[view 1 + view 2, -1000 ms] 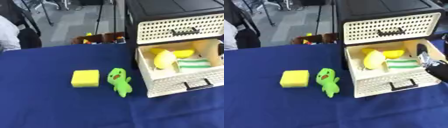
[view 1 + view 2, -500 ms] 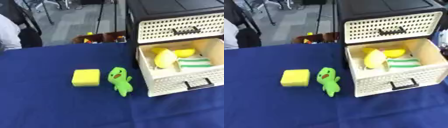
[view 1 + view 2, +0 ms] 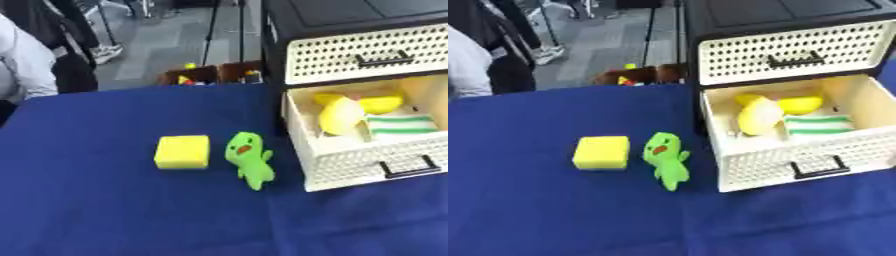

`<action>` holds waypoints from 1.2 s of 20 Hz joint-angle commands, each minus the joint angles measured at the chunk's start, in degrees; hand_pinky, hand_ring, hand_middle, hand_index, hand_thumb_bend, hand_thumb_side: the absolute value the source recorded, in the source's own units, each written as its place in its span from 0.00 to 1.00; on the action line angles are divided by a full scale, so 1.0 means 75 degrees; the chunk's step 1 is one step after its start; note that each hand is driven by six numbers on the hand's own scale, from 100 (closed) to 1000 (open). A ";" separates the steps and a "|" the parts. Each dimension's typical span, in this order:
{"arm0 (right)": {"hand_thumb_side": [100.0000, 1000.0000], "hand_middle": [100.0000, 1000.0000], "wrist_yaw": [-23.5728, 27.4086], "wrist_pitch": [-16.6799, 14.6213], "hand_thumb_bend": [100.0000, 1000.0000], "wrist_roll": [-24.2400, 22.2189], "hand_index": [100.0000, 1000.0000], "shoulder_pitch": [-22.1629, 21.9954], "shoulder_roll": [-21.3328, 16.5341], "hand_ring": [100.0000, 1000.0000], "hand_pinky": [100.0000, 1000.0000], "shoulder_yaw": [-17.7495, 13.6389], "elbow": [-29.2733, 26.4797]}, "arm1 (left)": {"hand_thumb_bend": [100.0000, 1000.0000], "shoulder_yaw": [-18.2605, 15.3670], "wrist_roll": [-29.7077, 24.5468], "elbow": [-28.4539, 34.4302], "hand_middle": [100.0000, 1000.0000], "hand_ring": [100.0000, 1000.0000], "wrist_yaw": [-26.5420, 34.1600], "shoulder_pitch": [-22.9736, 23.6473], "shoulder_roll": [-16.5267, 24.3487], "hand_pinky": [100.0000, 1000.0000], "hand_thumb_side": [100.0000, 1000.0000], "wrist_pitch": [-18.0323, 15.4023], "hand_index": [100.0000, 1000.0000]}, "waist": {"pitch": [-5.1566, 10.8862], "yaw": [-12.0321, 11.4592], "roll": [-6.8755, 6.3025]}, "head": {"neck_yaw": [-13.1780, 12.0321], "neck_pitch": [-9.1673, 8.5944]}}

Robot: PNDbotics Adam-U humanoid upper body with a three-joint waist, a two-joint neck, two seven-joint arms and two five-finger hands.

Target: Pick up objects from table and place into drawer.

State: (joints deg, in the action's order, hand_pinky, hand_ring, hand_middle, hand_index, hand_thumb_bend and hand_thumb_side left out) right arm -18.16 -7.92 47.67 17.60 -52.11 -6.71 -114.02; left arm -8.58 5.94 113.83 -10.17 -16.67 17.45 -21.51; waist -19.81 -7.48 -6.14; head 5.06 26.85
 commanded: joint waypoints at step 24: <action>0.98 0.50 0.0595 -0.1836 0.00 0.0236 0.74 0.0770 0.0060 0.55 0.42 0.0300 -0.0077 | 0.50 0.1340 -0.4842 -0.2902 0.90 0.91 -0.2767 -0.2785 0.4035 0.79 0.83 0.0117 0.99 | 0.0444 0.0440 -0.0224 | -0.0410 0.0294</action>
State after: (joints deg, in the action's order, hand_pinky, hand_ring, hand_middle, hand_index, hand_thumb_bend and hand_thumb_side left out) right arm -14.25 -20.84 48.98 22.68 -50.65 -4.19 -114.02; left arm 1.31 -28.52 93.57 -30.83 -36.55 44.59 -19.47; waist -17.74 -4.05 -8.11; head 2.26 29.56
